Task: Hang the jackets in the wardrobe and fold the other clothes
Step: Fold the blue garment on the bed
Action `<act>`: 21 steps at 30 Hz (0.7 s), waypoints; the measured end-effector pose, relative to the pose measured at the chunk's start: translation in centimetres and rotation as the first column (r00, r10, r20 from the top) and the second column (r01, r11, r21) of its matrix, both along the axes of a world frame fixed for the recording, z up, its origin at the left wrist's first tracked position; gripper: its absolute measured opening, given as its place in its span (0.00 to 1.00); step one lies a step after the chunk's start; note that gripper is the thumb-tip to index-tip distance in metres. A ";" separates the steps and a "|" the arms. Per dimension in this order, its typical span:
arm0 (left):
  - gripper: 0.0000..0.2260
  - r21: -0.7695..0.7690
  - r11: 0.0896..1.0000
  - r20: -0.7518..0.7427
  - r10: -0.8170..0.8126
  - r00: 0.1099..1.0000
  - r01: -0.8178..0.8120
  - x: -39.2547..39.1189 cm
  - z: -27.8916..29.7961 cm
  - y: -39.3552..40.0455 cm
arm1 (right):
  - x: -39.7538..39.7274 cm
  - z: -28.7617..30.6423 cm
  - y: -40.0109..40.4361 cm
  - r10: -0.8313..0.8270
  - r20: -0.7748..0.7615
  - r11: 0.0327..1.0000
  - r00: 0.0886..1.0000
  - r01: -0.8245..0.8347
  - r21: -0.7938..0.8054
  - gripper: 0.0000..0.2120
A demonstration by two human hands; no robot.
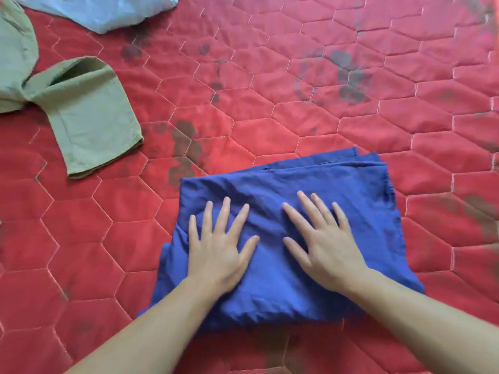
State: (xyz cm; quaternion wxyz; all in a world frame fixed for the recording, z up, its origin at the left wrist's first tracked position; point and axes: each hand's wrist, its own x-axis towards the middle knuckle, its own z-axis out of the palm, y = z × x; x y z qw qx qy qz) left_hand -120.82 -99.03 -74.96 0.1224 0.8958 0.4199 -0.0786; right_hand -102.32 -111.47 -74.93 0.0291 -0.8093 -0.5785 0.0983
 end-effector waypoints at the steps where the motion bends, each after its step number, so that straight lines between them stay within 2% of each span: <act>1: 0.33 -0.006 0.999 -0.033 0.039 0.999 -0.039 -0.4 -0.5 0.7 | 0.7 -0.6 0.1 -0.041 0.011 0.999 0.999 0.041 -0.019 0.30; 3: 0.34 0.012 0.996 -0.061 0.086 0.994 -0.086 -1.8 -1.5 2.1 | 2.5 -1.6 -0.2 -0.097 0.024 0.994 0.995 0.098 -0.052 0.32; 7: 0.33 0.036 0.995 -0.046 0.092 0.995 -0.090 -2.9 -2.4 3.2 | 4.1 -2.3 -0.7 -0.077 0.053 0.995 0.996 0.081 -0.065 0.33; 11: 0.33 0.028 0.996 0.036 0.079 0.996 -0.081 -1.9 -3.0 4.4 | 4.5 -2.5 0.1 -0.099 0.049 0.994 0.994 0.101 -0.042 0.34; 13: 0.33 -0.024 0.995 0.137 0.097 0.986 -0.094 -1.3 -2.7 5.1 | 4.7 -2.4 0.2 -0.117 0.035 0.992 0.992 0.119 -0.036 0.34; 15: 0.33 -0.147 0.960 0.333 0.274 0.902 -0.238 -1.2 -1.7 5.1 | 4.7 -2.2 0.2 -0.118 0.024 0.992 0.993 0.119 -0.031 0.34; 17: 0.31 -0.234 0.855 0.499 0.513 0.698 -0.462 -2.1 -0.1 4.7 | 4.6 -2.1 0.2 -0.121 0.021 0.992 0.992 0.121 -0.039 0.34; 18: 0.28 -0.267 0.778 0.501 0.616 0.608 -0.568 -3.0 0.7 4.5 | 4.6 -2.1 0.2 -0.125 0.022 0.991 0.992 0.126 -0.046 0.34; 19: 0.25 -0.315 0.691 0.441 0.713 0.544 -0.650 -4.0 1.4 4.3 | 4.6 -2.0 0.2 -0.131 0.025 0.990 0.991 0.132 -0.053 0.35; 21: 0.22 -0.436 0.541 0.234 0.840 0.489 -0.720 -5.9 2.9 3.5 | 4.4 -1.9 0.3 -0.132 0.032 0.988 0.991 0.135 -0.079 0.35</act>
